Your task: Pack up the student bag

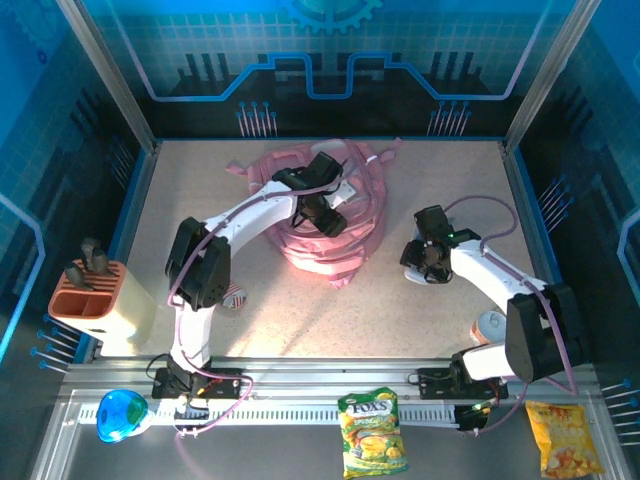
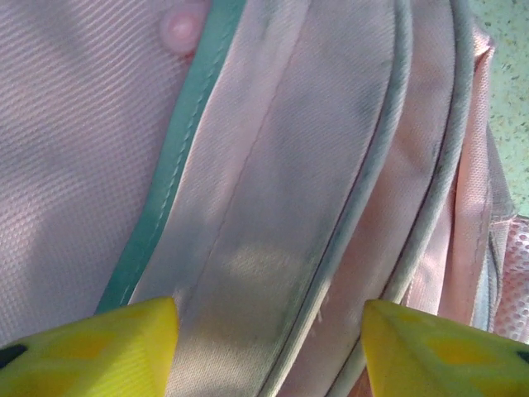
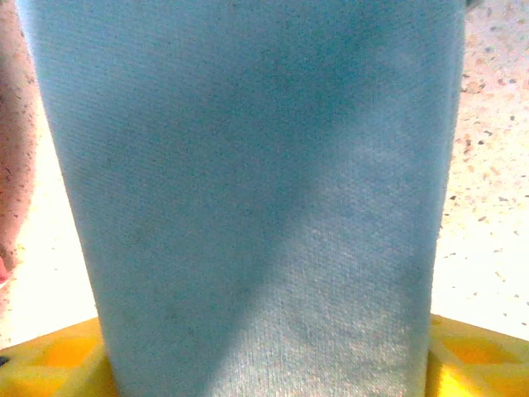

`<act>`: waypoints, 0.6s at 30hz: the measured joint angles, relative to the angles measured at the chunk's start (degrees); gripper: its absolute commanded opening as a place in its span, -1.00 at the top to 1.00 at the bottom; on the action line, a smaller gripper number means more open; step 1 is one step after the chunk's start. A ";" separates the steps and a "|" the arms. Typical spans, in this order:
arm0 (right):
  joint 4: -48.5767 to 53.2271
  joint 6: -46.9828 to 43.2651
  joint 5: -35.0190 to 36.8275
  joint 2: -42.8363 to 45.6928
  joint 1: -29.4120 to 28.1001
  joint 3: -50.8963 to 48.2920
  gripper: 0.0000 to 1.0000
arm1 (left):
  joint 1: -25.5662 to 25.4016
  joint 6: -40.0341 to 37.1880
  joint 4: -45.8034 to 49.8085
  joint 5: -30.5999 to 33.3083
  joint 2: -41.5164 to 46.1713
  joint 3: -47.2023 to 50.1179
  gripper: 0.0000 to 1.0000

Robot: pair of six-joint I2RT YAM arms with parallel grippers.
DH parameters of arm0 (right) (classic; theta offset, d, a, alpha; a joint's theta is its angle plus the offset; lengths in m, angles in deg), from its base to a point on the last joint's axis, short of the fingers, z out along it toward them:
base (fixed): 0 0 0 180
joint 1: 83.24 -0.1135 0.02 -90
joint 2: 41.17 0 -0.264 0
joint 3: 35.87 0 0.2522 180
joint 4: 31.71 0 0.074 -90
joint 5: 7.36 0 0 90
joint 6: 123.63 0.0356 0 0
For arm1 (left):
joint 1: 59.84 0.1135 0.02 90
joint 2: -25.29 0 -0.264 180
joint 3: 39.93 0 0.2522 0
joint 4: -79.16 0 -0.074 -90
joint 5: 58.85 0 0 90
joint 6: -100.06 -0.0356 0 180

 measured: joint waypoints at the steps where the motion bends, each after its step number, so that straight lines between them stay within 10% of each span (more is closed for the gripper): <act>1: 0.02 0.02 -0.02 0.31 0.11 -0.02 -0.35 | -0.20 -0.04 0.17 0.59 -0.59 -0.72 -0.07; 18: -0.46 -0.57 -1.99 4.44 0.74 -0.13 -0.35 | -1.42 -1.62 4.76 5.70 -4.39 -6.78 0.73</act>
